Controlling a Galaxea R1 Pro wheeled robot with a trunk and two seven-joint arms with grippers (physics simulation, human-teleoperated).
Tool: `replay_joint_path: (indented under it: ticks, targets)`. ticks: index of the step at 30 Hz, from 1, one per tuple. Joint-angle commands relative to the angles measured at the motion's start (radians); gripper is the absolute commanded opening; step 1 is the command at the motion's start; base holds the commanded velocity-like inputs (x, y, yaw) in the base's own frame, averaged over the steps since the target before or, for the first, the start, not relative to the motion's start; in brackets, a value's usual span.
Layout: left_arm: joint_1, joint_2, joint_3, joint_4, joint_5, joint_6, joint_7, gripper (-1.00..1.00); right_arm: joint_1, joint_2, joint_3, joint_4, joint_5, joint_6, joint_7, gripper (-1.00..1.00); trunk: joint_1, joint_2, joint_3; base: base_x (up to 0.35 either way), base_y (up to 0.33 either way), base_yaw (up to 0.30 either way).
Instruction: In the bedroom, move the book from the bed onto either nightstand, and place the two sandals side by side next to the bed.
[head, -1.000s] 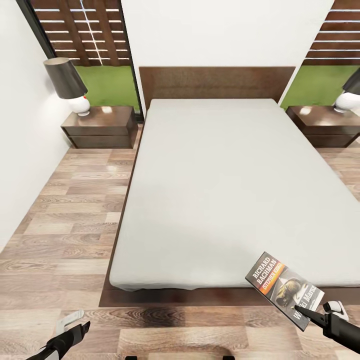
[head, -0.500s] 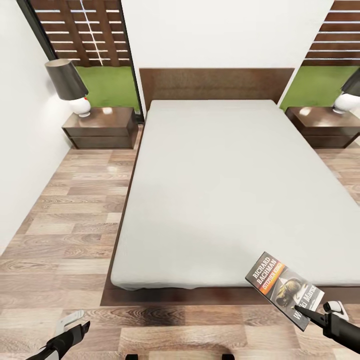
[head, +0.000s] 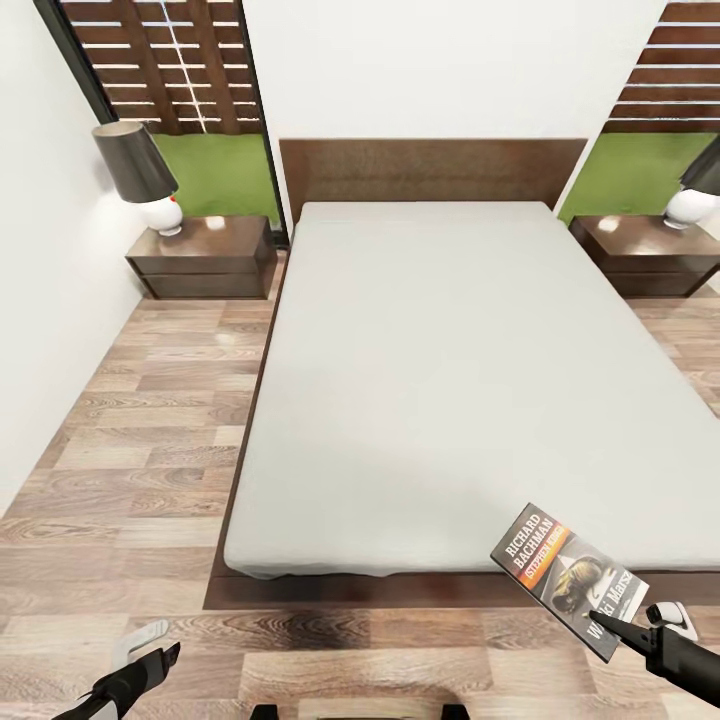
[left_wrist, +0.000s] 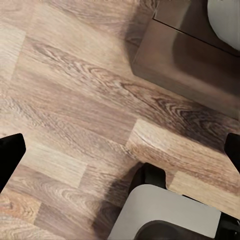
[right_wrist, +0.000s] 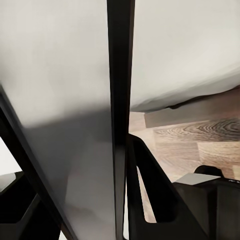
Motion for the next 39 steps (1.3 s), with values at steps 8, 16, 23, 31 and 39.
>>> replay_joint_path:
  ticks: [8,16,23,31,39]
  targets:
    - [0.0,0.001,0.007,0.002,0.002,-0.002,-0.007,1.0,-0.001,-0.001,0.007,0.0,-0.01,0.01,0.003,-1.0,-0.031,0.055,0.024,0.0,0.0,0.0]
    - [0.0,0.0,0.007,0.002,0.002,-0.002,-0.007,1.0,-0.001,-0.001,0.007,0.0,-0.01,0.01,0.003,-1.0,-0.061,0.111,0.049,0.0,0.0,0.0]
    - [0.0,0.0,0.007,0.002,0.002,-0.002,-0.007,1.0,-0.001,-0.001,0.007,0.0,-0.01,0.01,0.003,-1.0,-0.088,0.16,0.071,0.0,0.0,0.0]
    - [0.004,0.0,0.007,0.002,0.002,-0.002,-0.007,1.0,-0.001,-0.001,0.007,0.001,-0.01,0.01,0.003,-1.0,-0.119,0.216,0.096,0.0,0.0,0.0]
    - [0.004,0.0,0.007,0.002,0.002,-0.002,-0.007,1.0,-0.001,-0.001,0.007,0.011,-0.01,0.01,0.003,-1.0,-0.149,0.272,0.121,0.0,0.0,0.0]
